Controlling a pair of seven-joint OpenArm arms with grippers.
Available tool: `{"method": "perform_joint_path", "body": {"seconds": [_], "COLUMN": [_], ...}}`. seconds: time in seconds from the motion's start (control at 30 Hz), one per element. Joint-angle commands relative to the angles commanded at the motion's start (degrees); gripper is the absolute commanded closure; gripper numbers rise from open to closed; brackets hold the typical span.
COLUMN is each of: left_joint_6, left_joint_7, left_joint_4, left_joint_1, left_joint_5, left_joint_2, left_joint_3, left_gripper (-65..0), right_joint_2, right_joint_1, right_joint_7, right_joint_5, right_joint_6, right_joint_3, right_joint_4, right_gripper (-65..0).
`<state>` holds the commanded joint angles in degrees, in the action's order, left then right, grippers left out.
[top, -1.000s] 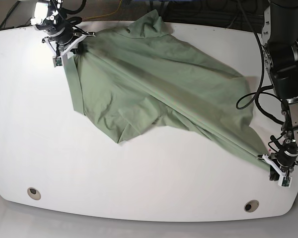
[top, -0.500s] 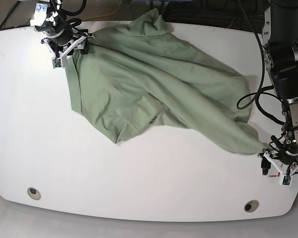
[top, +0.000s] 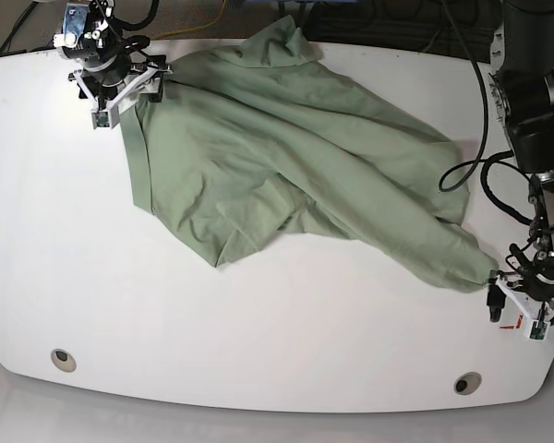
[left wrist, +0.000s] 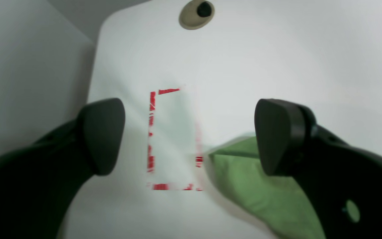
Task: Layout the t-shirt on the table in an organized manner, then fold the t-shirt properly
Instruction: 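Open both grippers, release the shirt and lift them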
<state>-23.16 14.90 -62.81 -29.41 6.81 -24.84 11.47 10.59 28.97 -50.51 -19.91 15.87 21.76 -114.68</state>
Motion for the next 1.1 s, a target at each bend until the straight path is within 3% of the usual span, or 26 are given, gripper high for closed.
{"method": "perform_joint_path", "body": {"seconds": [0.47, 0.7, 0.87, 1.1], "left_joint_6": [0.0, 0.0, 0.0, 0.0], "left_joint_7": [0.0, 0.0, 0.0, 0.1], "left_joint_4": [-19.5, -27.0, -30.9, -34.5], "left_joint_1": [13.5, 19.3, 23.9, 28.7], "left_joint_5": [0.0, 0.0, 0.0, 0.1], "left_joint_2": [0.4, 2.9, 3.5, 7.4], "left_joint_3": [0.2, 0.2, 0.2, 0.4], "left_gripper": [-56.8, -56.8, -56.8, -56.8], "right_joint_2": [2.5, 2.5, 2.1, 2.1], "right_joint_1": [-16.6, -28.3, -36.7, -46.9], "right_joint_7": [-0.1, -0.1, -0.1, 0.1], "right_joint_5": [0.1, 0.1, 0.1, 0.1], "right_joint_6": [0.26, 0.35, 3.52, 7.47], "right_joint_3": [-0.3, -0.4, -0.4, -1.4], "right_joint_4": [2.7, 11.7, 21.9, 36.3], "right_gripper": [-45.1, -45.9, -45.9, -45.9]}}
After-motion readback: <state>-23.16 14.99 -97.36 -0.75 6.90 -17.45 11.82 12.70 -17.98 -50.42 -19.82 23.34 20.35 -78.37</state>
